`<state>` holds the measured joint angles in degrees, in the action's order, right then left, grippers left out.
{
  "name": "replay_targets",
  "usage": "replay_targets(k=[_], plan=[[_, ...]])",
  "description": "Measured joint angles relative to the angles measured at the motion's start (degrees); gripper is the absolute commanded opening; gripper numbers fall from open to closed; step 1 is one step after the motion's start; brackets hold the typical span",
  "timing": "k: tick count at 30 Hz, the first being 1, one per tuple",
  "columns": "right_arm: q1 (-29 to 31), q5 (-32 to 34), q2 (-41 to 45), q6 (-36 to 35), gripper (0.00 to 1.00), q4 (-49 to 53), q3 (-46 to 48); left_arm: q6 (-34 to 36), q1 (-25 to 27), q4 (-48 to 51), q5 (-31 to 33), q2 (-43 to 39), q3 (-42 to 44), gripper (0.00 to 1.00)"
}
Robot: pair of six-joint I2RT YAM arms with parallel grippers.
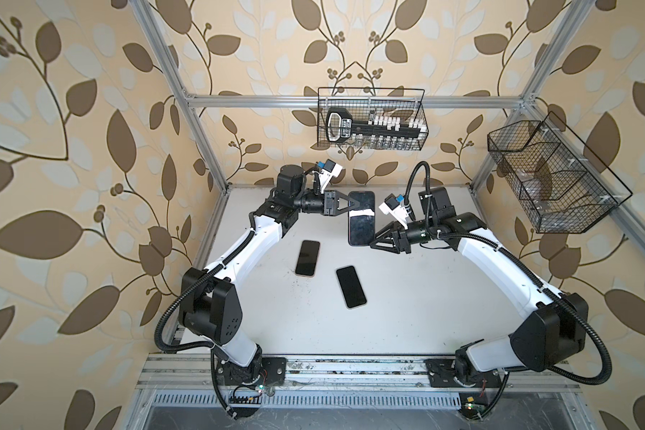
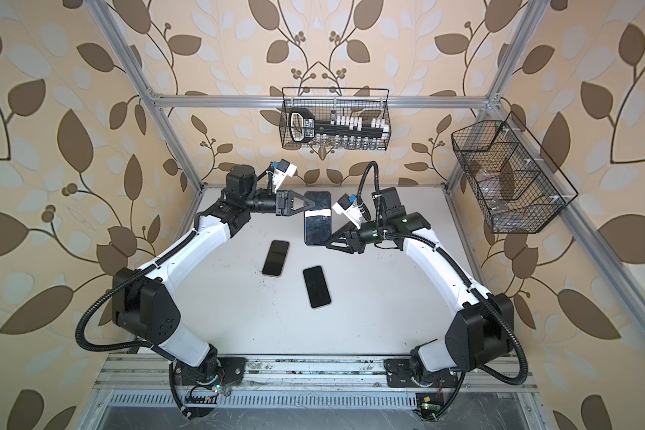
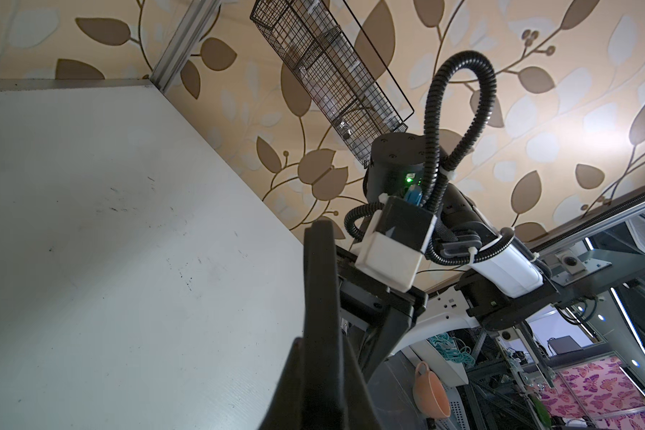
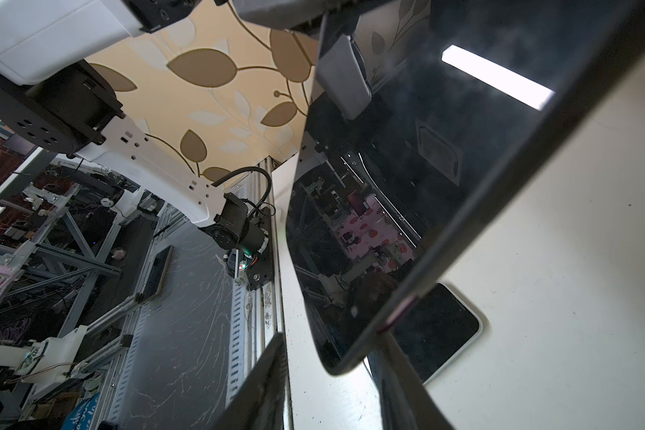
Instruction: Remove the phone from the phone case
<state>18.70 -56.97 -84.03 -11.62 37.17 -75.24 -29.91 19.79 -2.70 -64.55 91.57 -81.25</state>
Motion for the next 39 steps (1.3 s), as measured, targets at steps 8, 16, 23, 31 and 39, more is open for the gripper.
replay_targets(k=[8,16,23,31,39], plan=[[0.0,0.2,-0.5,-1.5,0.33,1.4,-0.5,0.0,0.0,0.0,-0.3,0.0,-0.3,0.00],[0.9,0.1,-1.9,-3.5,0.27,4.1,-2.8,0.3,0.0,0.1,-1.2,0.0,-0.5,0.00],[2.2,0.7,-2.8,-5.1,0.22,6.5,-5.3,0.9,0.0,0.5,-2.4,0.0,-0.5,0.00],[3.2,0.7,-2.9,-5.9,0.05,9.0,-5.7,3.3,0.0,1.8,-5.3,0.7,-1.7,0.00],[7.3,3.7,-2.2,-4.8,0.00,8.2,-5.7,4.1,0.0,2.5,-9.4,1.6,-2.9,0.00]])
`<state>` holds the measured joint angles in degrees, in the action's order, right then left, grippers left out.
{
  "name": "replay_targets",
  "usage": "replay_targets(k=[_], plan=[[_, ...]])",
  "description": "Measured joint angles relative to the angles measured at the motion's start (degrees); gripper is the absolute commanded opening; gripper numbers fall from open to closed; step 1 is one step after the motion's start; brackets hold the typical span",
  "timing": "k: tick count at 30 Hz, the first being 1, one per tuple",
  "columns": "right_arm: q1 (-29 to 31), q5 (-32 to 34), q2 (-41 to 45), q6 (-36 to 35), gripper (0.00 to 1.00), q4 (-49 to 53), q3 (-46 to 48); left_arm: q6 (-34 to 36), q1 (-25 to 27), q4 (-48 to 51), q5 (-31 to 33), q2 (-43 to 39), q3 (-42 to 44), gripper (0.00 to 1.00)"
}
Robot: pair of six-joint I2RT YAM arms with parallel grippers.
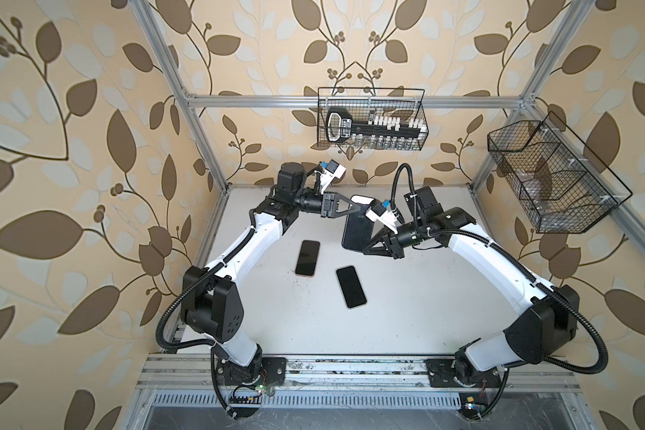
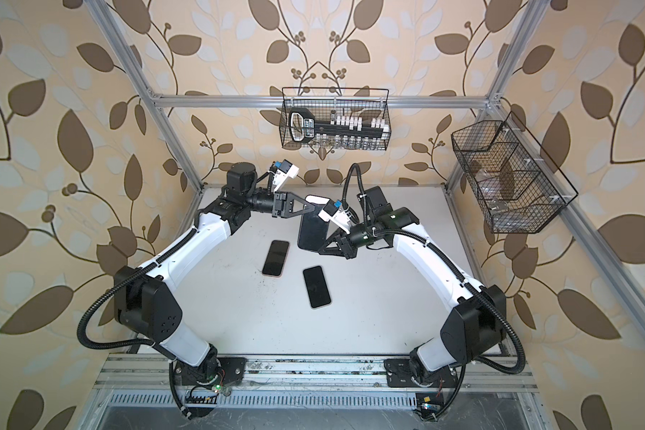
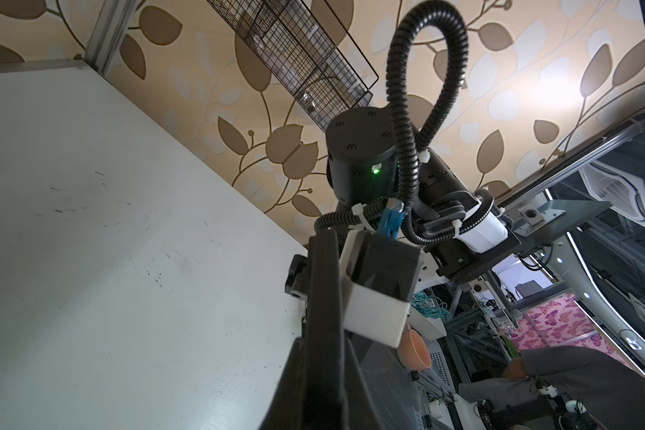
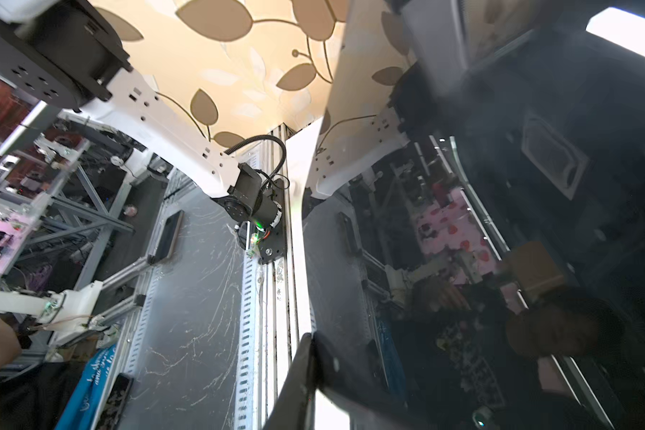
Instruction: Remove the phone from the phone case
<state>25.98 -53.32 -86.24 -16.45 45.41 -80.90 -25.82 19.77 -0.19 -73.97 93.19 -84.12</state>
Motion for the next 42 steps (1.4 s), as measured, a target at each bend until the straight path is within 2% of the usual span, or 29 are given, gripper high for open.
replay_targets(k=[8,17,25,29,32,37,42], plan=[[4.2,5.4,1.2,1.7,0.00,-2.1,0.0,-2.3,0.0,-3.5,-4.6,1.7,-1.1,0.00],[6.3,11.6,1.9,-0.7,0.01,-5.4,0.6,-9.7,-0.3,-5.0,-1.7,2.9,-1.2,0.00],[4.6,11.1,2.7,-1.2,0.03,-8.6,2.5,-12.9,-0.4,-5.5,1.9,3.1,-1.3,0.00],[1.1,7.2,5.0,1.0,0.17,-13.9,6.8,-15.3,-0.3,-6.0,6.3,3.1,-1.4,0.00],[-2.4,3.6,9.0,6.0,0.40,-21.4,14.1,-17.2,-0.3,-5.9,11.5,3.1,-1.4,0.00],[-7.4,0.7,16.2,18.3,0.57,-35.4,25.8,-22.5,-0.3,-6.5,22.2,2.1,-0.5,0.00],[-9.3,3.5,20.9,33.9,0.69,-47.8,32.7,-30.8,-0.3,-11.9,36.2,-5.9,10.4,0.00]])
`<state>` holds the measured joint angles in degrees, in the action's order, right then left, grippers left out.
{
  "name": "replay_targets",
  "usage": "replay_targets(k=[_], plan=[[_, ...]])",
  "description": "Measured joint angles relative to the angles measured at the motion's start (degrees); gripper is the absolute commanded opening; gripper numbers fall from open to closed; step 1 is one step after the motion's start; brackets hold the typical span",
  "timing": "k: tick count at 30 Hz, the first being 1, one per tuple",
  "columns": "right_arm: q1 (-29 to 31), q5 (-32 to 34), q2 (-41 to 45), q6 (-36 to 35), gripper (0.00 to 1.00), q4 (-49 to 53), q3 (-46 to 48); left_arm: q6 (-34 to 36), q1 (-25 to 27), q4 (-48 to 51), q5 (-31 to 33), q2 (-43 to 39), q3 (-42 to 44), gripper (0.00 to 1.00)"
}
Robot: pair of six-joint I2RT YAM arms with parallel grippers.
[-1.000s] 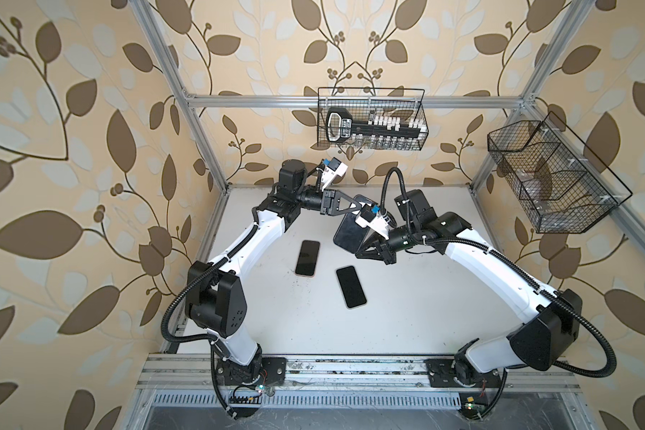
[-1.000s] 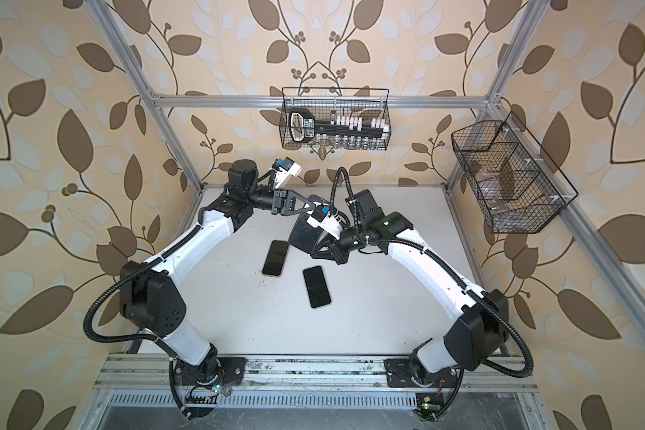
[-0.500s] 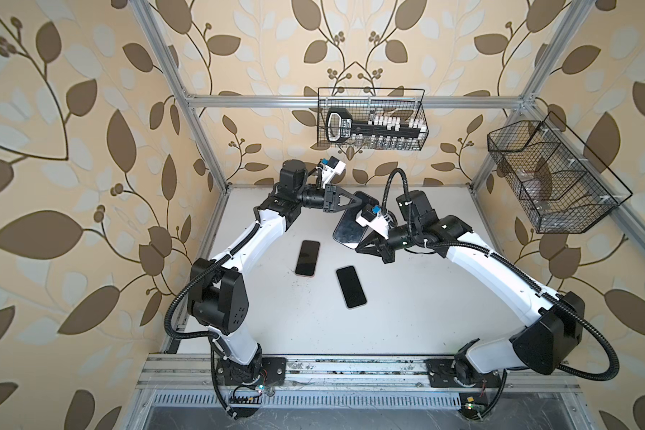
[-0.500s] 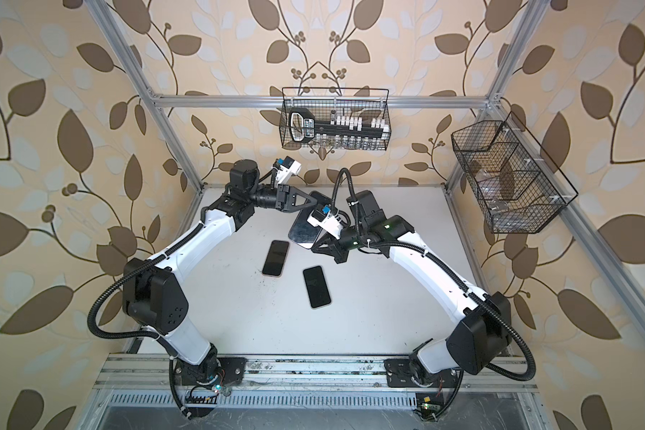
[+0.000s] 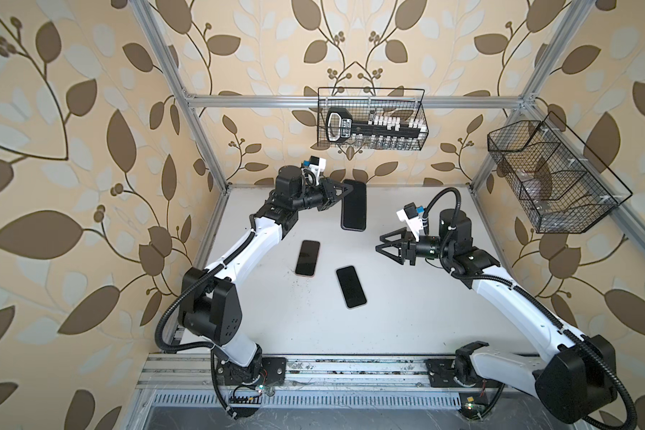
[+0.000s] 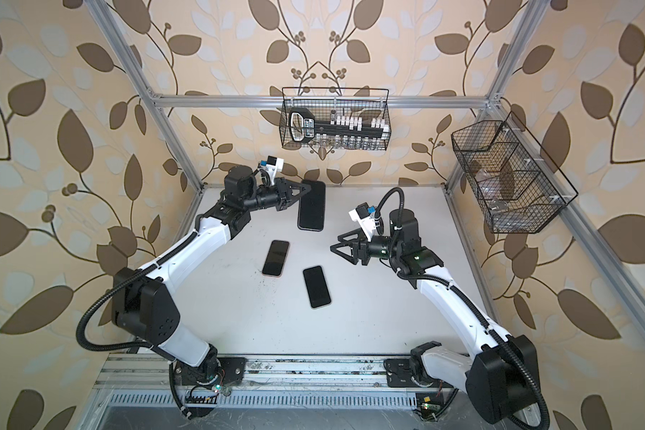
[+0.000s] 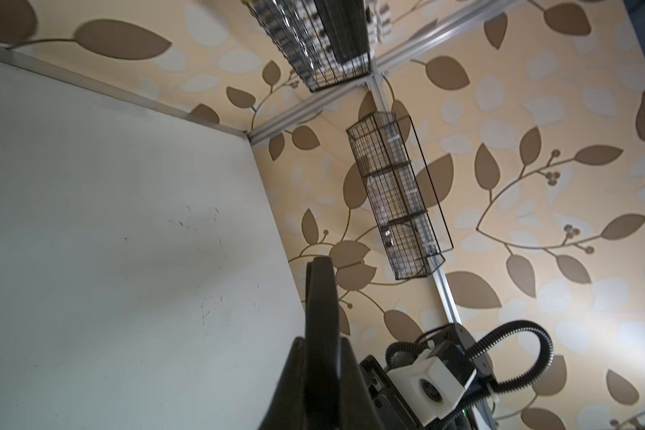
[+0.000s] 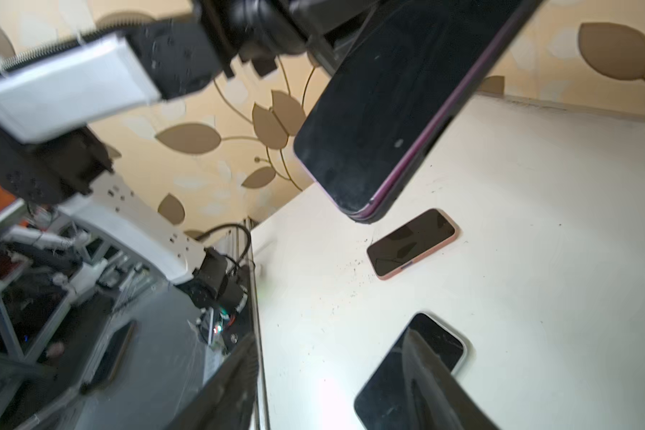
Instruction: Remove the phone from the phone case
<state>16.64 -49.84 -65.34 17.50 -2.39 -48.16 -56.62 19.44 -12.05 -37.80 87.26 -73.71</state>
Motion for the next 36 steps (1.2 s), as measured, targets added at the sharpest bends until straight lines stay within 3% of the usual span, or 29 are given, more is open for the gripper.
replay_targets(k=[7,13,23,36], plan=[[-0.3,8.9,4.1,24.1,0.78,-16.3,10.5,-14.1,1.0,-13.1,16.5,-11.1,17.2,0.00],[3.7,14.5,4.0,34.8,0.79,-24.1,13.4,-20.4,5.5,-20.6,23.9,-12.6,23.7,0.00],[11.1,20.7,0.7,41.1,0.78,-33.7,13.7,-24.2,8.4,-24.9,29.7,-15.0,27.2,0.00],[12.5,23.1,-2.4,42.9,0.75,-38.7,14.5,-26.7,8.6,-28.4,30.8,-14.9,27.2,0.00]])
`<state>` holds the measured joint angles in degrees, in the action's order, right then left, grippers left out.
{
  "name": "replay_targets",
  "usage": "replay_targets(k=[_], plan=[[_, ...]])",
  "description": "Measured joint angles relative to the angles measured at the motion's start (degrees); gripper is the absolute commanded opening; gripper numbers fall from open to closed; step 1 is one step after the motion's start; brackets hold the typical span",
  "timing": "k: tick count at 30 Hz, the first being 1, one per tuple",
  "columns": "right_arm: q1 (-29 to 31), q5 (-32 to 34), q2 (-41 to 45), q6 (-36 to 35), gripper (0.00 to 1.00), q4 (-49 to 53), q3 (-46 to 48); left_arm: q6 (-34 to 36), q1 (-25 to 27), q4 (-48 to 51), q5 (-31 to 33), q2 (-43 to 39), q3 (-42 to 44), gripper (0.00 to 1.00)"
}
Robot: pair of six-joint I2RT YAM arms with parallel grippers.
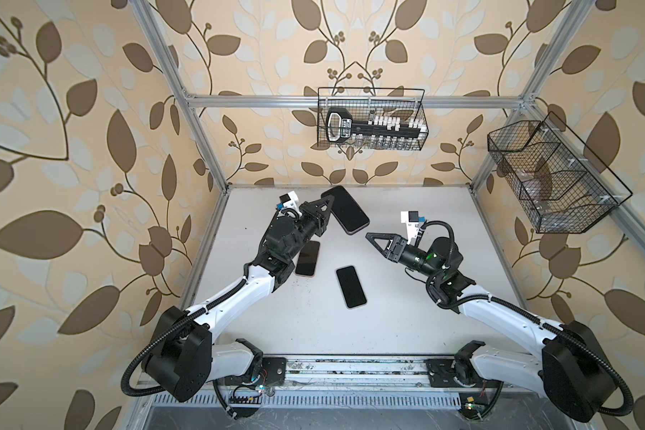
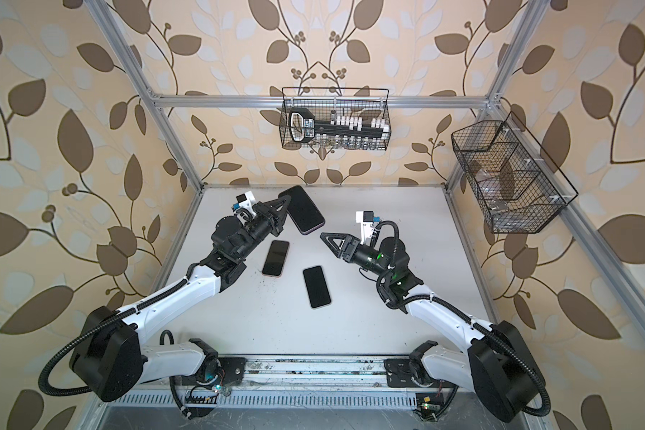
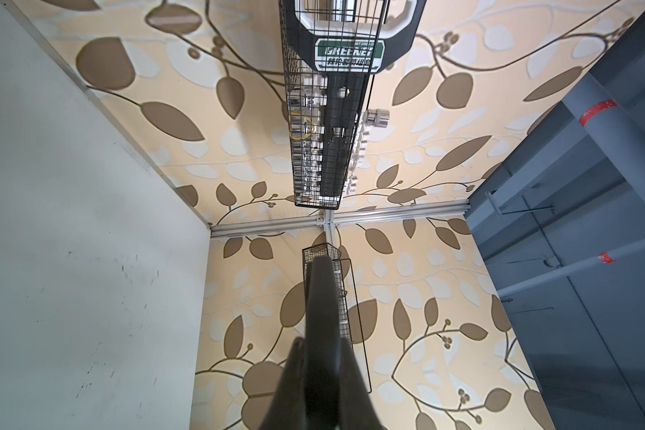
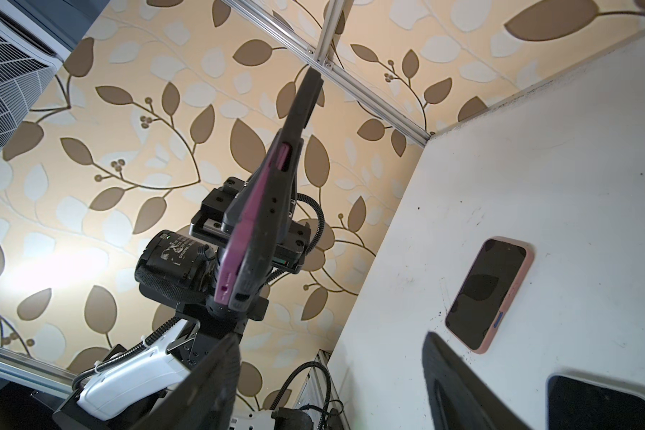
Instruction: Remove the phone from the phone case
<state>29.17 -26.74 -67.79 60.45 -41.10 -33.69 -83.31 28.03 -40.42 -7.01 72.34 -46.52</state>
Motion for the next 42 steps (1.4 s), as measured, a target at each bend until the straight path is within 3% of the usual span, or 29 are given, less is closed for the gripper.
replay_targets(k=[42], plan=[[0.1,-3.5,-5.1,1.6,0.69,-11.2,-0.5,-1.4,1.7,-1.7,-0.4,1.3,0.0,0.00]])
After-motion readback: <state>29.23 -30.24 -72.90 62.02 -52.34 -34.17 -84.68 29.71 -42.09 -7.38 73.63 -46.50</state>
